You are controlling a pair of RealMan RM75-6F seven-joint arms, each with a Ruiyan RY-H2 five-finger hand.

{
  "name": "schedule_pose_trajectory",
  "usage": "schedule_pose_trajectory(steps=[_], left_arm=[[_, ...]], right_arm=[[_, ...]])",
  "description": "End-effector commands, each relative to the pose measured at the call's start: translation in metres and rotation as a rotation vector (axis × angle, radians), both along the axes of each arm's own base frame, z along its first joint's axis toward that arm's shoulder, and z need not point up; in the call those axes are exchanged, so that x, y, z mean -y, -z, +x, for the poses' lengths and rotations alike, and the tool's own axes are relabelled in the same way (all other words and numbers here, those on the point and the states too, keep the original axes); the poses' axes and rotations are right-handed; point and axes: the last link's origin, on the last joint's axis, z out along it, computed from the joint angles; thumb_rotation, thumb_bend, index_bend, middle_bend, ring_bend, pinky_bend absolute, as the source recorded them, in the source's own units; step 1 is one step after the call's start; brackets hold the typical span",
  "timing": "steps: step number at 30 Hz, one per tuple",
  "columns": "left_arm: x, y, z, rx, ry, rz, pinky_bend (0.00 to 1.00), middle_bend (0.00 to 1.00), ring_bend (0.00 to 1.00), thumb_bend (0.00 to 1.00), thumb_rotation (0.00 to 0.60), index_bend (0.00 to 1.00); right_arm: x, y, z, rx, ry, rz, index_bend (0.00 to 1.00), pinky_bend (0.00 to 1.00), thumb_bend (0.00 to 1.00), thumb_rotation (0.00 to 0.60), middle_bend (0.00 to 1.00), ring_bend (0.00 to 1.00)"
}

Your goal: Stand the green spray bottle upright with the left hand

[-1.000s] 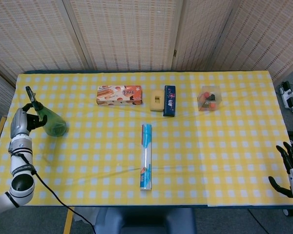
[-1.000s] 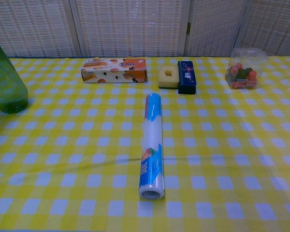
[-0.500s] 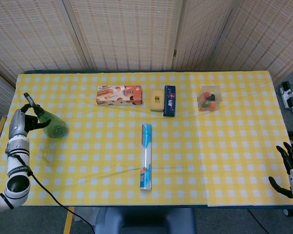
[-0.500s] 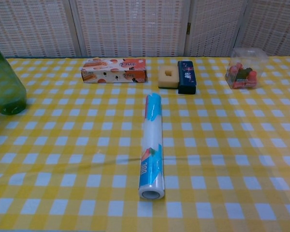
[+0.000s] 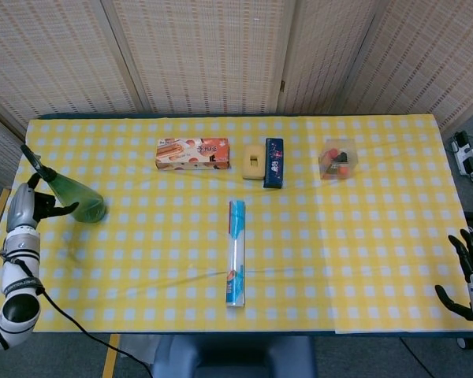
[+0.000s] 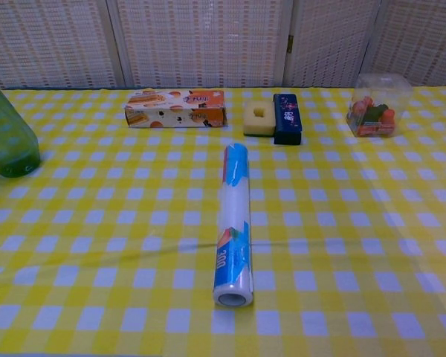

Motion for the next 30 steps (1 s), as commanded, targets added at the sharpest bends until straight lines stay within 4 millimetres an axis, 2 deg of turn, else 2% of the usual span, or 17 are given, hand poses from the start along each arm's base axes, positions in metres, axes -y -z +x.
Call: schedule_pose_trajectory(steps=[1, 5, 9, 12, 14, 16, 17, 19, 20, 21, 22, 23, 25, 27, 30], left_arm=[[0.023, -0.006, -0.014, -0.135, 0.024, 0.012, 1.00, 1.00, 1.00, 0.18, 0.600, 0.21], [0.049, -0.007, -0.035, -0.241, 0.021, 0.071, 1.00, 1.00, 1.00, 0.17, 0.600, 0.19], [0.065, -0.008, -0.058, -0.239, 0.007, 0.094, 1.00, 1.00, 1.00, 0.17, 0.600, 0.18], [0.079, -0.009, -0.066, -0.295, 0.043, 0.097, 1.00, 1.00, 1.00, 0.17, 0.600, 0.19], [0.098, -0.001, -0.065, -0.336, 0.105, 0.089, 1.00, 1.00, 1.00, 0.17, 0.600, 0.30], [0.124, 0.017, -0.051, -0.297, 0.211, 0.027, 1.00, 0.99, 0.99, 0.17, 0.600, 0.42], [0.136, 0.024, -0.046, -0.305, 0.264, -0.020, 1.00, 0.93, 0.93, 0.17, 0.600, 0.46], [0.159, 0.039, -0.041, -0.383, 0.355, -0.136, 0.86, 0.71, 0.67, 0.16, 0.600, 0.46], [0.167, 0.043, -0.040, -0.417, 0.376, -0.174, 0.71, 0.58, 0.52, 0.16, 0.600, 0.45], [0.176, 0.048, -0.038, -0.449, 0.397, -0.210, 0.59, 0.51, 0.44, 0.16, 0.600, 0.44], [0.181, 0.050, -0.036, -0.464, 0.410, -0.225, 0.40, 0.41, 0.34, 0.15, 0.600, 0.41], [0.185, 0.051, -0.034, -0.483, 0.420, -0.227, 0.26, 0.35, 0.27, 0.15, 0.600, 0.37], [0.192, 0.053, -0.032, -0.552, 0.444, -0.228, 0.10, 0.26, 0.16, 0.15, 0.600, 0.29], [0.192, 0.054, -0.031, -0.619, 0.454, -0.206, 0.01, 0.17, 0.06, 0.15, 0.600, 0.21], [0.190, 0.060, -0.036, -0.704, 0.433, -0.219, 0.00, 0.06, 0.00, 0.15, 0.600, 0.12]], right_arm=[[0.000, 0.000, 0.000, -0.001, 0.000, 0.003, 0.00, 0.00, 0.33, 0.600, 0.00, 0.00], [0.001, 0.002, -0.001, -0.005, 0.004, 0.014, 0.00, 0.00, 0.33, 0.600, 0.00, 0.00], [0.002, 0.006, 0.001, -0.011, 0.000, 0.028, 0.00, 0.00, 0.33, 0.600, 0.00, 0.00], [0.002, 0.008, 0.003, -0.017, -0.004, 0.029, 0.00, 0.00, 0.33, 0.600, 0.00, 0.00], [0.002, 0.009, 0.003, -0.023, -0.004, 0.028, 0.00, 0.00, 0.33, 0.600, 0.00, 0.00], [0.002, 0.009, 0.003, -0.031, -0.002, 0.022, 0.00, 0.00, 0.33, 0.600, 0.00, 0.00], [0.002, 0.009, 0.003, -0.034, -0.001, 0.019, 0.00, 0.00, 0.33, 0.600, 0.00, 0.00], [0.001, 0.010, 0.004, -0.039, -0.003, 0.011, 0.00, 0.00, 0.33, 0.600, 0.00, 0.00], [0.001, 0.010, 0.005, -0.041, -0.005, 0.007, 0.00, 0.00, 0.33, 0.600, 0.00, 0.00], [0.000, 0.010, 0.006, -0.044, -0.007, 0.001, 0.00, 0.00, 0.33, 0.600, 0.00, 0.00], [0.000, 0.010, 0.006, -0.045, -0.008, -0.004, 0.00, 0.00, 0.33, 0.600, 0.00, 0.00], [-0.001, 0.009, 0.006, -0.047, -0.008, -0.008, 0.00, 0.00, 0.33, 0.600, 0.00, 0.00], [0.000, 0.009, 0.006, -0.052, -0.006, -0.018, 0.00, 0.00, 0.33, 0.600, 0.00, 0.00], [0.000, 0.009, 0.006, -0.055, -0.006, -0.018, 0.00, 0.00, 0.33, 0.600, 0.00, 0.00], [0.000, 0.013, 0.007, -0.063, -0.015, -0.007, 0.00, 0.00, 0.33, 0.600, 0.00, 0.00]])
